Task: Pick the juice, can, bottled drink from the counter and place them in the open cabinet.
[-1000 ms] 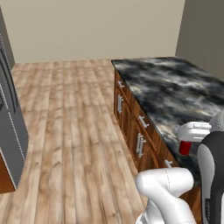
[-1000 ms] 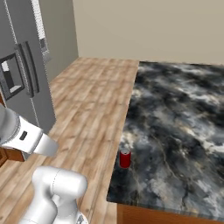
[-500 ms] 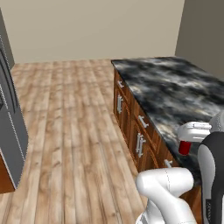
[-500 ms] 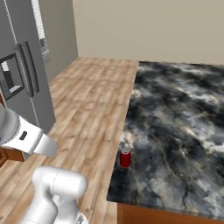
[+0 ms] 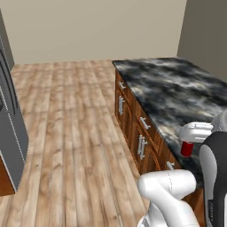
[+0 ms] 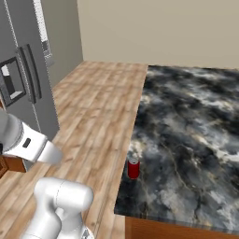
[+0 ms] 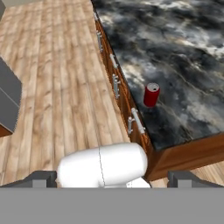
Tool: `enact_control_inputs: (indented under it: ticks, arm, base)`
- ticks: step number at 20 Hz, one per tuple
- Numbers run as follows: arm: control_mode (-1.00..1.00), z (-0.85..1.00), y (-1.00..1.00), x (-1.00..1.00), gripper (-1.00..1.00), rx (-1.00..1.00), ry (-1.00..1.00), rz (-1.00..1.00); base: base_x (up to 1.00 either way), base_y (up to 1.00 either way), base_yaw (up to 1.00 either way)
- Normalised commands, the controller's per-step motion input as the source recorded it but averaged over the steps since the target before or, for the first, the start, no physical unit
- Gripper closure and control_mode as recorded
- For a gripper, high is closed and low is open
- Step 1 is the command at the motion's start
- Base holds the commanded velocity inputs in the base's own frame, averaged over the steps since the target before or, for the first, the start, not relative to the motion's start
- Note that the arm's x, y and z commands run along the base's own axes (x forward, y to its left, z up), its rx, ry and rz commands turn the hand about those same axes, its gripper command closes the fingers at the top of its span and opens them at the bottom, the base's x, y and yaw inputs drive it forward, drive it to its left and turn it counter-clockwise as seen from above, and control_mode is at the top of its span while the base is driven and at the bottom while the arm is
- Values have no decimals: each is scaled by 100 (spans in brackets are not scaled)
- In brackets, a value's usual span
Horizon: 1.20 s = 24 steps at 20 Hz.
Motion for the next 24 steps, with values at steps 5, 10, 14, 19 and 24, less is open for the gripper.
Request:
enact_control_inputs:
  ticks: [5, 10, 14, 19, 24]
  arm:
    - [-100, 0, -48, 87, -100, 0, 3, 9]
    - [-100, 0, -82, 96, -100, 0, 4, 18]
    - [-100, 0, -48, 58, -100, 0, 7, 5]
    - [-100, -4, -28, 51, -100, 0, 4, 8]
    - [-100, -44, -4, 16, -100, 0, -13, 17]
  base:
    - [0, 0, 0]
    - [0, 0, 0]
    - [0, 0, 0]
    - [0, 0, 0]
    - [0, 0, 0]
